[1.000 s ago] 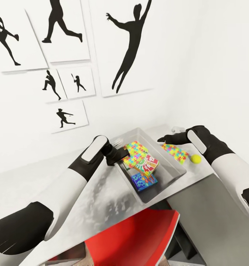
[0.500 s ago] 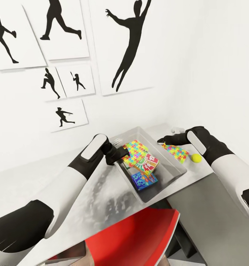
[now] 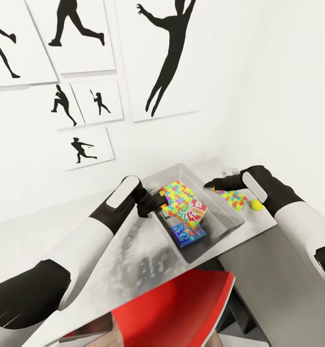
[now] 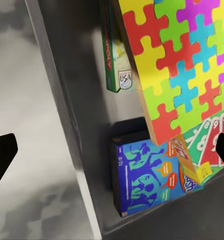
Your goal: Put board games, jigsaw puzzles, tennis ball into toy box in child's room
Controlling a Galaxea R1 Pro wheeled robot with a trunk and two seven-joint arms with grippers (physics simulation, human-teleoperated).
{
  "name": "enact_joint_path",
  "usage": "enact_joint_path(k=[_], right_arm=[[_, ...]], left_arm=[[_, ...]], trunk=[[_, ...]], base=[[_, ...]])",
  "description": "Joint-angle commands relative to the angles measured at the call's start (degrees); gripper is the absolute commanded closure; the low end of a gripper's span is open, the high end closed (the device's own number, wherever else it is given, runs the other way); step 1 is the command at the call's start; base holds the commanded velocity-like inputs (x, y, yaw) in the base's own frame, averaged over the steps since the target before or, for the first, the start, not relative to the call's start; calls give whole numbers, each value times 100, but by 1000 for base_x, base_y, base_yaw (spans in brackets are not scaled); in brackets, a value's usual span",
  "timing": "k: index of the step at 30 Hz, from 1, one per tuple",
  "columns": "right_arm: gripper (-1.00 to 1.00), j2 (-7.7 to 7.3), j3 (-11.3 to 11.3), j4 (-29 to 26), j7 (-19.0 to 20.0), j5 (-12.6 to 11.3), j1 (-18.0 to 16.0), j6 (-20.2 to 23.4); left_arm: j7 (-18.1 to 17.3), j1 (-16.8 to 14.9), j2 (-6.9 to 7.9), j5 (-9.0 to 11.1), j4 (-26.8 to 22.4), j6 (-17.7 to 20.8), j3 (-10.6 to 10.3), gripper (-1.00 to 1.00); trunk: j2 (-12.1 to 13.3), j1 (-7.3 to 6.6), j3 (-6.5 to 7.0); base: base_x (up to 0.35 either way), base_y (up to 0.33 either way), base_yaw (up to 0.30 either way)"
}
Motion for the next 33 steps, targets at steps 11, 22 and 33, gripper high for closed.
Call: enact_joint_path(k=[11,22,33], right_arm=[[-100,12,371,-2,101,36,-15,-7],[-100,-3,382,-2,109,35,-16,-71],[-100,-63,346,-15,104,35,-57,-143]], left_arm=[[47,-8,1,36,21,10,-10,-100],[46,-8,1,36,24,10,-22,-100],[43,-8,1,31,24,10,-30,-100]], trunk=[[-12,3,-108],[-12,3,-159],[-12,3,-167]], base=[[0,0,0],[0,0,0],[0,0,0]])
